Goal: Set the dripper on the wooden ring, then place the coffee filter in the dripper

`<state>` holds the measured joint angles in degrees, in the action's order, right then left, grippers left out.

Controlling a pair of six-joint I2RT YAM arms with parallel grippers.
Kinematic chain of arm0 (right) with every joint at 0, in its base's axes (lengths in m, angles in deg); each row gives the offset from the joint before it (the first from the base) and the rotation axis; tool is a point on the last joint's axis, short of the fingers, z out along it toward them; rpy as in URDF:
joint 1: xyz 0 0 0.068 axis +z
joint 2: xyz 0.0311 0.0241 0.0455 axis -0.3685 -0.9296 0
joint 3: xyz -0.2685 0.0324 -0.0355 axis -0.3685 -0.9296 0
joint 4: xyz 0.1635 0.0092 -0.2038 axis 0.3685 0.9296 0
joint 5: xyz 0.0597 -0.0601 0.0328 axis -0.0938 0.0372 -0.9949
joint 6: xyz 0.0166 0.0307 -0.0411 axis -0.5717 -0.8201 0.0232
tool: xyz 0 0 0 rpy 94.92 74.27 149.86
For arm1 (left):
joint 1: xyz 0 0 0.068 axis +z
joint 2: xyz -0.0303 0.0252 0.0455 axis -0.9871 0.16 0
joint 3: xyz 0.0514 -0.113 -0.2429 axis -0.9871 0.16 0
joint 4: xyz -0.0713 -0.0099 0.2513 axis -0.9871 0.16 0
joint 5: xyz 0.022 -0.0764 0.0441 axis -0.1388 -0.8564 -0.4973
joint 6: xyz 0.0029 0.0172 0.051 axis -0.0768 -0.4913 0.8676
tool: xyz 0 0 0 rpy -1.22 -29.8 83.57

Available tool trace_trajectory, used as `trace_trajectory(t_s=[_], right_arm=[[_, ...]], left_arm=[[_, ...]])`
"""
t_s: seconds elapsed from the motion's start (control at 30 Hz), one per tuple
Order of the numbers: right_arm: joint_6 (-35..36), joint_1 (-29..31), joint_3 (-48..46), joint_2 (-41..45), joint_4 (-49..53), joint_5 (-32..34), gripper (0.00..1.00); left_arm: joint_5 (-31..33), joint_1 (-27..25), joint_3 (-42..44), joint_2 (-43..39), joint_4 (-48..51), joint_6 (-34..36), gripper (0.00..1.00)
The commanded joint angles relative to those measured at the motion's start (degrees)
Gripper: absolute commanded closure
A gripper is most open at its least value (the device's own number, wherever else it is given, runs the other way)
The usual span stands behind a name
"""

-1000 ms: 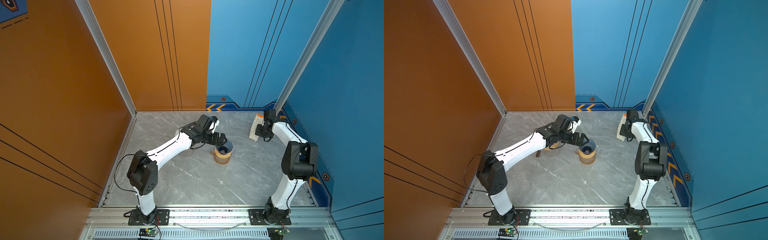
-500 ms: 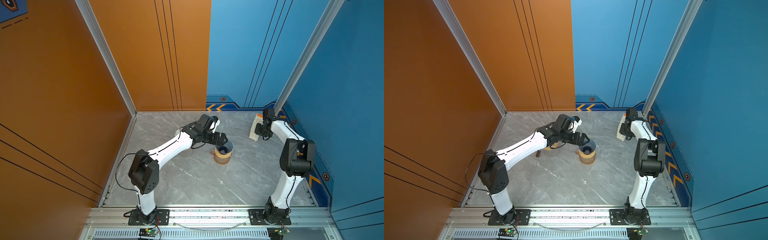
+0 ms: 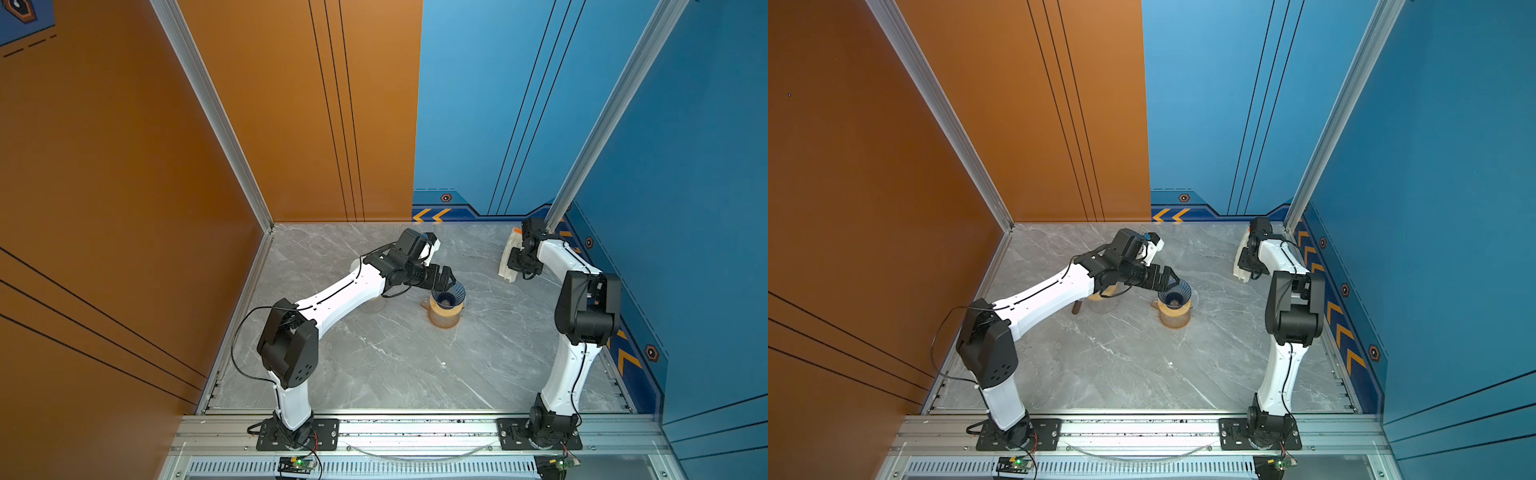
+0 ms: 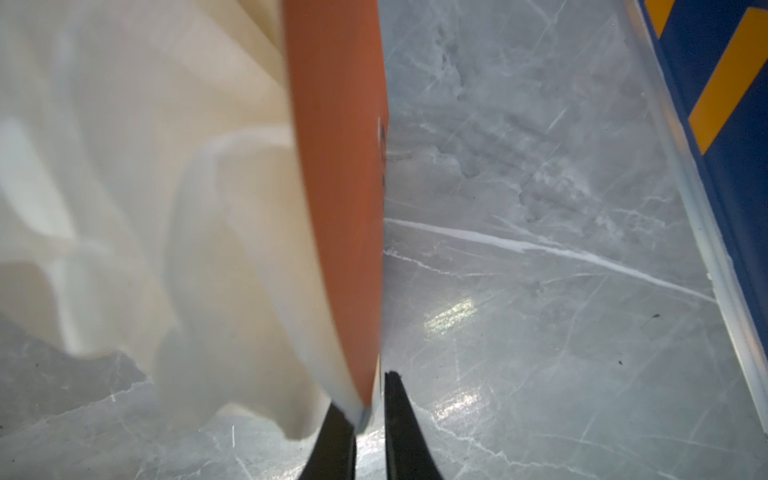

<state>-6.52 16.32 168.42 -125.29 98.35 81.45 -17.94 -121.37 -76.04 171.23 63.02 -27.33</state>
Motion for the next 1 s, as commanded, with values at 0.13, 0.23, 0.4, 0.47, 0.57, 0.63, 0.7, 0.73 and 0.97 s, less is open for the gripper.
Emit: trace_trajectory(t_s=[0.13,0.23,0.4,0.47,0.57,0.63,0.7,0.73,0.97], right_arm=[[-0.83,-0.16,1.52,-0.92,0.69,1.26,0.97],[-0.85,-0.19,1.22,-0.87,0.71,1.12,1.0],[-0.85,-0.06,0.29,-0.01,0.71,0.34,1.0],[-0.82,-0.06,0.02,0.78,1.03,-0.02,1.0],[-0.76,0.11,-0.59,1.84,1.67,-0.48,1.0],[-0.76,0.16,-1.29,2.46,1.76,-0.73,1.0],[-0.78,0.16,-1.66,2.93,1.96,-1.12,1.0],[-0.72,0.17,-1.87,3.07,2.11,-1.51,1.0],[-0.78,0.46,-3.88,5.32,2.56,-2.51,1.0]], left_arm=[[-1.31,-0.17,-1.1,0.85,1.41,-0.3,0.02],[-1.27,-0.18,-1.1,0.81,1.49,-0.32,0.02],[-1.3,-0.15,-1.1,0.68,1.54,-0.36,0.02],[-1.31,-0.18,-1.19,0.58,1.52,-0.3,0.02],[-1.27,-0.33,-1.1,0.5,1.53,-0.3,0.02],[-1.27,-0.29,-1.08,0.41,1.54,-0.3,0.02],[-1.26,-0.27,-1.01,0.4,1.51,-0.21,0.02],[-1.37,-0.29,-0.93,0.37,1.51,-0.21,0.02],[-1.37,-0.31,-1.41,0.69,1.49,-0.3,0.02]])
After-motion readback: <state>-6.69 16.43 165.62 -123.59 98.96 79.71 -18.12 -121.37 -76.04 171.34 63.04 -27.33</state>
